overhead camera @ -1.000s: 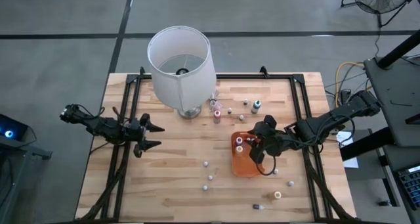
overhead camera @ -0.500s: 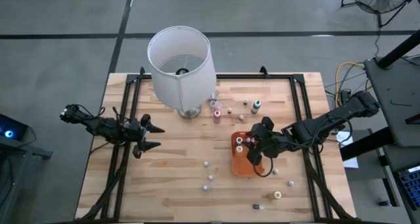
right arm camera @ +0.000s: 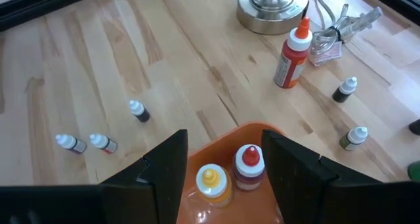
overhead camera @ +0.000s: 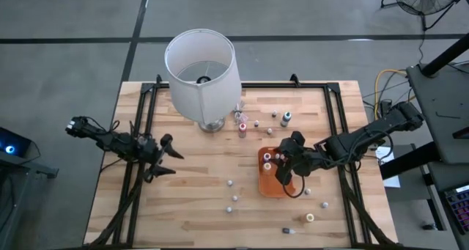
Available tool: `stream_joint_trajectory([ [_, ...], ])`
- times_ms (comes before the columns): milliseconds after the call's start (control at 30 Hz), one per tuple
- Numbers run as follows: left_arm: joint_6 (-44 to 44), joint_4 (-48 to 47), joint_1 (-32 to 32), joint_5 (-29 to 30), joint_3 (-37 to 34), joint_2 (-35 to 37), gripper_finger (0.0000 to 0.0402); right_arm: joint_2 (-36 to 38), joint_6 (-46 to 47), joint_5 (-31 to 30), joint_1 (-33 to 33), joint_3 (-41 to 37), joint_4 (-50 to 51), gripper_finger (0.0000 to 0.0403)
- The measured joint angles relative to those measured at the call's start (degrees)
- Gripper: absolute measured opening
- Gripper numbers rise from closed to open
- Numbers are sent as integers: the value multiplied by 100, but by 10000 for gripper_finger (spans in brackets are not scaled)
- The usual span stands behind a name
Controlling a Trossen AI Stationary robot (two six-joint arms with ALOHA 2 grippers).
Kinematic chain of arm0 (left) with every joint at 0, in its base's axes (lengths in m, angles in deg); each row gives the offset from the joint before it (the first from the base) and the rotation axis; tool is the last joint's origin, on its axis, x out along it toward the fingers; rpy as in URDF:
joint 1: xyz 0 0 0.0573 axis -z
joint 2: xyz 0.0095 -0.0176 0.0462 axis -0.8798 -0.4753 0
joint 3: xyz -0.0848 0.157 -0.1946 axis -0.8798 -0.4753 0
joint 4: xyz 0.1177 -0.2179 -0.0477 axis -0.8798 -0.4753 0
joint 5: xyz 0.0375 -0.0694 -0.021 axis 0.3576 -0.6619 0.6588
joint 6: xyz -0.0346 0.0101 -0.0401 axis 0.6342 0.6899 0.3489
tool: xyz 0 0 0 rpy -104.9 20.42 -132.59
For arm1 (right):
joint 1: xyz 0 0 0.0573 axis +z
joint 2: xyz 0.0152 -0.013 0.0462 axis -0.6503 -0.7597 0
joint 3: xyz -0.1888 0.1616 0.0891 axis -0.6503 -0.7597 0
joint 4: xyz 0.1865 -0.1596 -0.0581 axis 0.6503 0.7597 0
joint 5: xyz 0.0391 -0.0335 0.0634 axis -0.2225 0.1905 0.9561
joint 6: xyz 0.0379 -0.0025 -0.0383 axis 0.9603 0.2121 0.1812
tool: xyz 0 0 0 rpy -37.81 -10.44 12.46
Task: Pick & Place food coloring
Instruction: Put the small food coloring bottle into the orange bin
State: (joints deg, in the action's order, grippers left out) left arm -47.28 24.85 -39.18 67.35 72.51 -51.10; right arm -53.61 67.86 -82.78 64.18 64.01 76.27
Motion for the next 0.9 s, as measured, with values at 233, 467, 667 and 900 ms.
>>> stream_joint_trajectory([
  [233,-21,21,-33,106,0,-192,259,0,-73,0,0,0,7,187],
  [467,155,73,-31,113,5,-219,259,2,-102,0,0,0,4,187],
  [667,157,129,-31,128,4,-219,259,9,-906,0,-2,0,7,188],
  [900,162,138,-31,128,4,-221,259,9,-1860,-5,-142,0,-111,218],
])
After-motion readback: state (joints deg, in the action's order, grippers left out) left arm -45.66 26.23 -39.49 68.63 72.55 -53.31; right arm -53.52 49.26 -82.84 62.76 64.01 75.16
